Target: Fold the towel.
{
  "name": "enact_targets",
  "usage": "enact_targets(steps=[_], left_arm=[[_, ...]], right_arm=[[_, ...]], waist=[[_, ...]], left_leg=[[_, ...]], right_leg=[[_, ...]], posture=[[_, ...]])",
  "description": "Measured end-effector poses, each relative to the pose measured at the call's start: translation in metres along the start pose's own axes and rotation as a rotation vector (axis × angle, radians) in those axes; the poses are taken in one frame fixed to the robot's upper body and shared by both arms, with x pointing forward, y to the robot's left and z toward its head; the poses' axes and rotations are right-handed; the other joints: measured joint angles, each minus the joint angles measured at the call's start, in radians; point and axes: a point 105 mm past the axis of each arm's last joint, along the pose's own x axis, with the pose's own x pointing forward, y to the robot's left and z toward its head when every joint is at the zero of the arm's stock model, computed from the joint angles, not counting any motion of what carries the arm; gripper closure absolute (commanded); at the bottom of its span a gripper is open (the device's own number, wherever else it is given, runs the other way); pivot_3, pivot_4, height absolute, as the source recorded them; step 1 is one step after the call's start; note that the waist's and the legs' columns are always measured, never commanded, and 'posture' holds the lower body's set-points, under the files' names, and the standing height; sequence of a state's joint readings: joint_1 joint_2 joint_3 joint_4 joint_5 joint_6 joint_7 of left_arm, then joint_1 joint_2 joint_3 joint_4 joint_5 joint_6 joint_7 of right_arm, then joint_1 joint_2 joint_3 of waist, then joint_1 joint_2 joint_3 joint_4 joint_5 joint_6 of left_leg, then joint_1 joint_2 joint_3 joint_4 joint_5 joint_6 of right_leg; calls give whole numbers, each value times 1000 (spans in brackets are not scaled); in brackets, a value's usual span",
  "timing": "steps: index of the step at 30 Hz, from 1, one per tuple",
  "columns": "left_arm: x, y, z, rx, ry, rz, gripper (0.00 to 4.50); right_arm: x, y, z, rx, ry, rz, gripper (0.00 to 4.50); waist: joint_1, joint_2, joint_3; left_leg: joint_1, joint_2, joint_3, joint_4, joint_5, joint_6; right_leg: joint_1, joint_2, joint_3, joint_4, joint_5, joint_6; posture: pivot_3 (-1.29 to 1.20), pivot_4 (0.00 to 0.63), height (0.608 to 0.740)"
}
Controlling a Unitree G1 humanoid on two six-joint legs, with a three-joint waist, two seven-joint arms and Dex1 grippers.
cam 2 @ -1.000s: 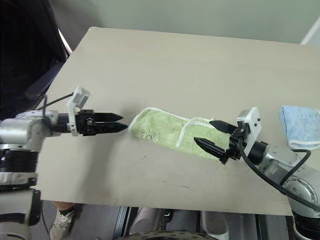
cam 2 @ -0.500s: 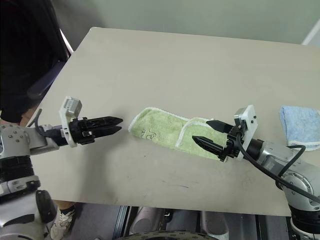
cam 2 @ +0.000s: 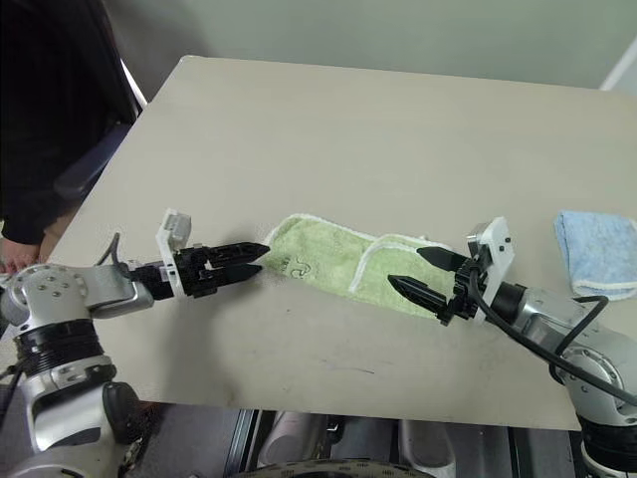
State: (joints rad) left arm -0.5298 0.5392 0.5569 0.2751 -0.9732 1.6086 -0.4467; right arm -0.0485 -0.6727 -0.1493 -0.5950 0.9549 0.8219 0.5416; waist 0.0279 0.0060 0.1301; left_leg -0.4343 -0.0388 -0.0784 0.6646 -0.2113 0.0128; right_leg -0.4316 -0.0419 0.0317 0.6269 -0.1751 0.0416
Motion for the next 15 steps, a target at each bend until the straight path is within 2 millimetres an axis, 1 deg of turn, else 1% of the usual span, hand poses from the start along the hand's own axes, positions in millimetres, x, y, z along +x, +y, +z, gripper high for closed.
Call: enact_targets(steps=[6,7,9,13,15], left_arm=[[5,-1,6,-20,-9,3,0],[5,0,6,-26,-11,7,173],[5,2,6,-37,-10,15,563],[7,4,3,-52,-6,16,1930],[10,5,0,-64,-2,12,2701]], right_arm=[[-5,3,-6,-65,57,-1,42],[-6,3,-5,-81,61,1,12],[-8,2,-5,-108,78,-1,0],[-10,-1,-5,-143,99,-13,0],[-10,-1,-5,-152,99,-13,0]], waist=[[0,-1,0],[0,-1,0],[0,-1,0],[-1,-1,0],[-1,-1,0]], left_leg=[[0,0,0,0,0,0],[0,0,0,0,0,0],[0,0,0,0,0,0],[1,0,0,0,0,0],[1,0,0,0,0,0]], right_leg=[[0,0,0,0,0,0],[0,0,0,0,0,0],[0,0,0,0,0,1],[0,0,0,0,-2,3],[1,0,0,0,-4,7]], posture=[[0,150,733],[0,150,733],[0,150,733],[0,150,733],[0,150,733]])
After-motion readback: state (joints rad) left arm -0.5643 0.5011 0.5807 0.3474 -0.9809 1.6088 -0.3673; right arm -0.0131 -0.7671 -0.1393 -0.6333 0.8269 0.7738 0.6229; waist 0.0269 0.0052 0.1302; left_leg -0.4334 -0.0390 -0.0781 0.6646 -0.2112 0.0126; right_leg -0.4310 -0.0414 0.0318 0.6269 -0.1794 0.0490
